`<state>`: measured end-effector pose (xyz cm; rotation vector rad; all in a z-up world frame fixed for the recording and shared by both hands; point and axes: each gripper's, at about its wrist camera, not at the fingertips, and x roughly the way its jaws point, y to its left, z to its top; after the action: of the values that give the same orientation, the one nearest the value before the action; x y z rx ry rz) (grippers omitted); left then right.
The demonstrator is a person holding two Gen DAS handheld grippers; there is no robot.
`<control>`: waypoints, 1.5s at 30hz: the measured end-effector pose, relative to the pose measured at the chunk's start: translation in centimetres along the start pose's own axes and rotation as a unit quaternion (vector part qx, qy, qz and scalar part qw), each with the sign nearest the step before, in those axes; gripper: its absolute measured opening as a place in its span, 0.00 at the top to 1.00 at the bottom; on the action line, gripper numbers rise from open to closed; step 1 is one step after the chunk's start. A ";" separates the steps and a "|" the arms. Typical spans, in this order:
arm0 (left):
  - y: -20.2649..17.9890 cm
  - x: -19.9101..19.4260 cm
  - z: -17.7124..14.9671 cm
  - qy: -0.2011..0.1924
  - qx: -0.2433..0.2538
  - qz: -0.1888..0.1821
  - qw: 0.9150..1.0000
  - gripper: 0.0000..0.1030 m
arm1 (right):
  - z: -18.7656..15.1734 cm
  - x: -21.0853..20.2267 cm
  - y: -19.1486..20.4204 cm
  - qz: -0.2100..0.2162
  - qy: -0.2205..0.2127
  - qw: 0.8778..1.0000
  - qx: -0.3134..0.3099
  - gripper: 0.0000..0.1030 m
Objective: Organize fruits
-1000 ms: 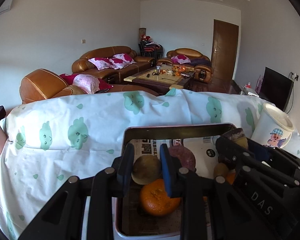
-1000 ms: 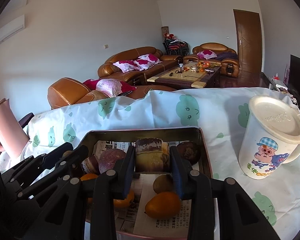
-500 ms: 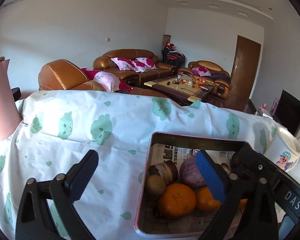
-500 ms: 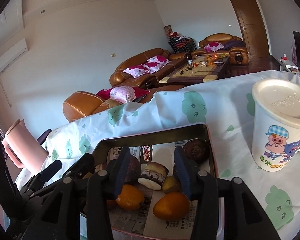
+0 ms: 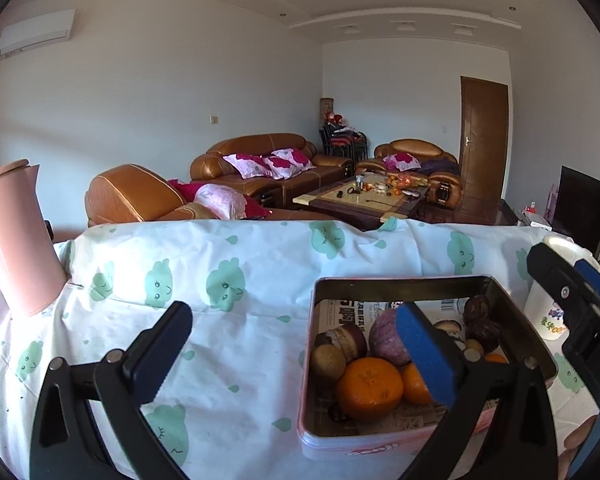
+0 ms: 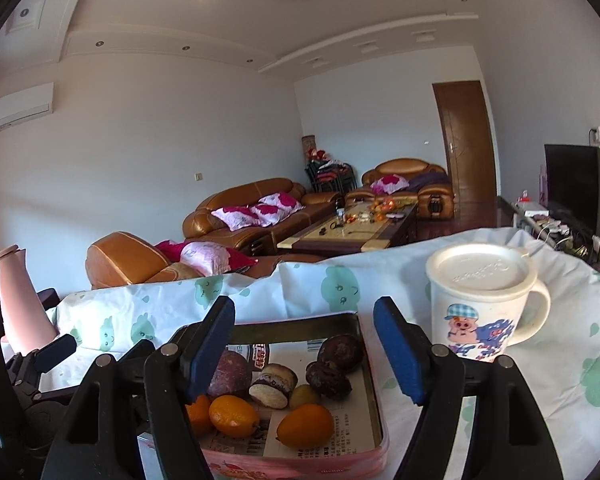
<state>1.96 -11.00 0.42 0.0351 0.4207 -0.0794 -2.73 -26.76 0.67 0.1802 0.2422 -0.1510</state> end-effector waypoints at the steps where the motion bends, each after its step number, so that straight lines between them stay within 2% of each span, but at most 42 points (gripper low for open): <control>1: 0.1 -0.3 -0.1 -0.003 0.001 0.000 1.000 0.00 | 0.0 -0.5 0.0 -0.005 -0.008 1.000 -0.003 0.23; 20: 1.6 -6.0 -2.1 -0.042 0.005 -0.010 0.999 0.00 | -1.1 -8.0 0.1 -0.050 -0.077 0.996 -0.013 0.21; 45: 1.5 -6.4 -2.2 -0.044 0.005 -0.006 0.999 0.00 | -1.2 -8.3 0.2 -0.053 -0.077 0.996 -0.013 0.18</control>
<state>-4.64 -8.91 1.03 0.0377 0.3325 -0.0953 -10.97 -25.26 1.61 0.1291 0.1008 -0.2655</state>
